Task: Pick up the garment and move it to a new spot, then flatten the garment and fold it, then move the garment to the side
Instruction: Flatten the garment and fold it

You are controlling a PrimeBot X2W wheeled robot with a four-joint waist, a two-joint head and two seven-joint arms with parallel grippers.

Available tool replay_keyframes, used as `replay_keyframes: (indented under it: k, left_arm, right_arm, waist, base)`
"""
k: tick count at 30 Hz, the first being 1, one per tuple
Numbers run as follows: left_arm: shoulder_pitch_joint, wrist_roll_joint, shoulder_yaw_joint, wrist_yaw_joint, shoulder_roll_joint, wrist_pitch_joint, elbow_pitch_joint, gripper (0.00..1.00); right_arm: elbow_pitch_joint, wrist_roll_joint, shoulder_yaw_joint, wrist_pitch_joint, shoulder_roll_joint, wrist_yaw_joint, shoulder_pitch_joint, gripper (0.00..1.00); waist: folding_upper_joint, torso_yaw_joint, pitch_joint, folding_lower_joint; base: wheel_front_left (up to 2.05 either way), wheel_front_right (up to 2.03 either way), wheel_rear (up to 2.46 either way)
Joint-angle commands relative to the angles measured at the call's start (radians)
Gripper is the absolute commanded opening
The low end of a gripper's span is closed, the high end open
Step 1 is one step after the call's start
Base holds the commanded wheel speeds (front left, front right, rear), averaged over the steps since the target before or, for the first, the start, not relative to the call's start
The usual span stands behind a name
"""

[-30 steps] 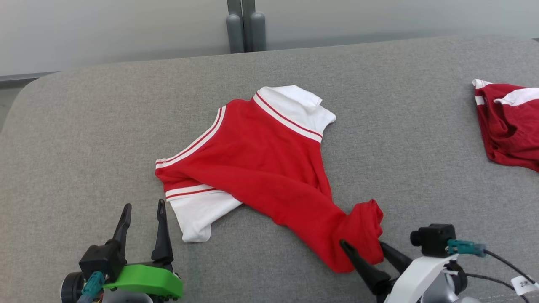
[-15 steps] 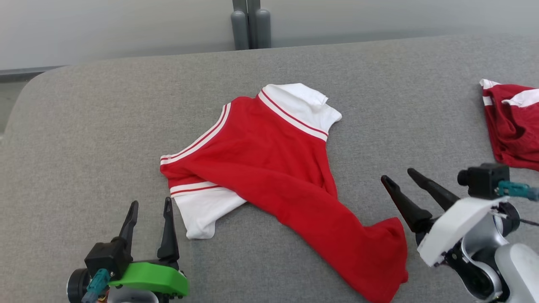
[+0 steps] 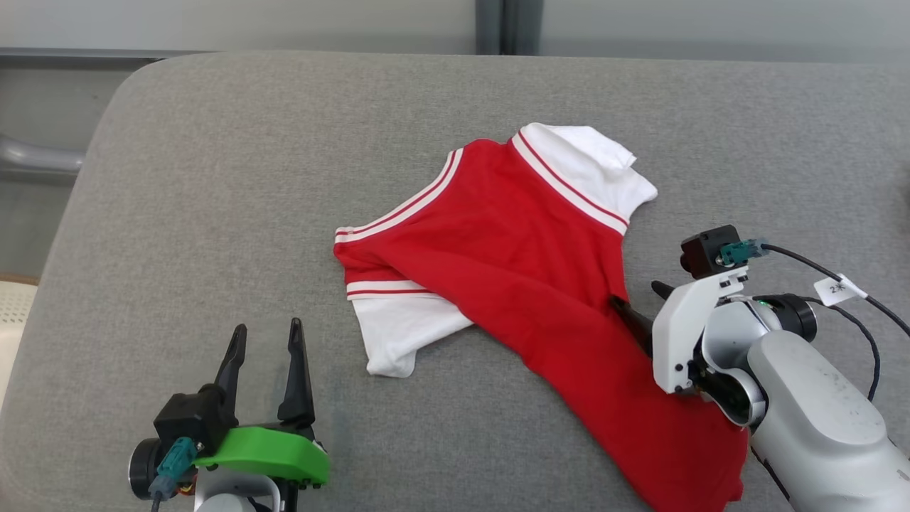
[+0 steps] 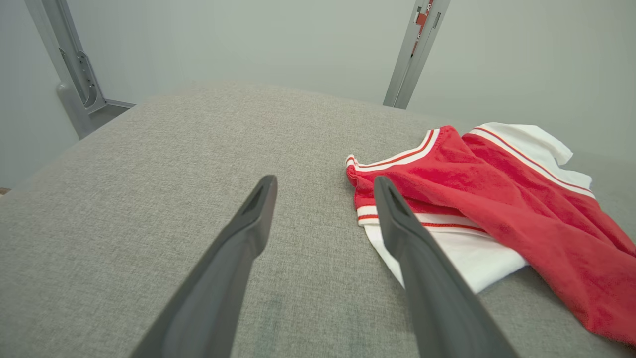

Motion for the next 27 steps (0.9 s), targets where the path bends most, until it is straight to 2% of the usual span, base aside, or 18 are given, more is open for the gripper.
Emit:
replay_keyframes:
  k: [1,3,5,6,7,20,27]
  left_arm:
    - [-0.011,-0.001,0.004,-0.002,-0.001,-0.004,0.005,1.0]
    - [-0.008,-0.003,0.006,-0.003,-0.004,-0.004,0.007,1.0]
    - [-0.006,-0.003,0.01,-0.003,-0.008,-0.004,0.003,1.0]
    - [-0.005,-0.002,0.012,-0.003,-0.01,-0.004,0.001,1.0]
    - [-0.002,-0.001,0.014,-0.003,-0.012,-0.004,-0.002,1.0]
    - [-0.002,0.017,0.027,-0.017,-0.024,-0.004,-0.028,1.0]
    - [-0.031,0.027,0.018,-0.029,-0.028,-0.004,-0.023,1.0]
  right_arm:
    - [0.041,-0.015,0.013,-0.001,0.004,0.0,-0.026,1.0]
    - [0.1,-0.032,0.031,0.006,0.004,0.0,-0.051,1.0]
    - [0.139,-0.047,0.05,0.0,-0.003,0.0,-0.073,0.34]
    - [0.151,-0.053,0.056,-0.006,-0.007,0.0,-0.081,0.23]
    - [0.158,-0.056,0.064,-0.011,-0.011,0.0,-0.093,0.0]
    - [0.147,-0.107,0.036,-0.058,-0.133,0.0,-0.313,0.0]
    - [0.202,-0.215,0.034,-0.098,-0.179,0.0,-0.477,0.0]
  waist:
    - [0.0,0.042,0.014,0.0]
    - [0.0,0.052,0.014,0.0]
    - [0.0,0.058,0.013,0.0]
    - [0.0,0.059,0.013,0.0]
    - [0.0,0.059,0.012,0.0]
    - [0.0,0.069,0.025,0.0]
    - [0.0,0.112,0.067,0.0]
  base:
    - [0.0,0.0,0.0]
    - [0.0,0.0,0.0]
    - [0.0,0.0,0.0]
    - [0.0,0.0,0.0]
    - [0.0,0.0,0.0]
    - [0.0,0.0,0.0]
    - [0.0,0.0,0.0]
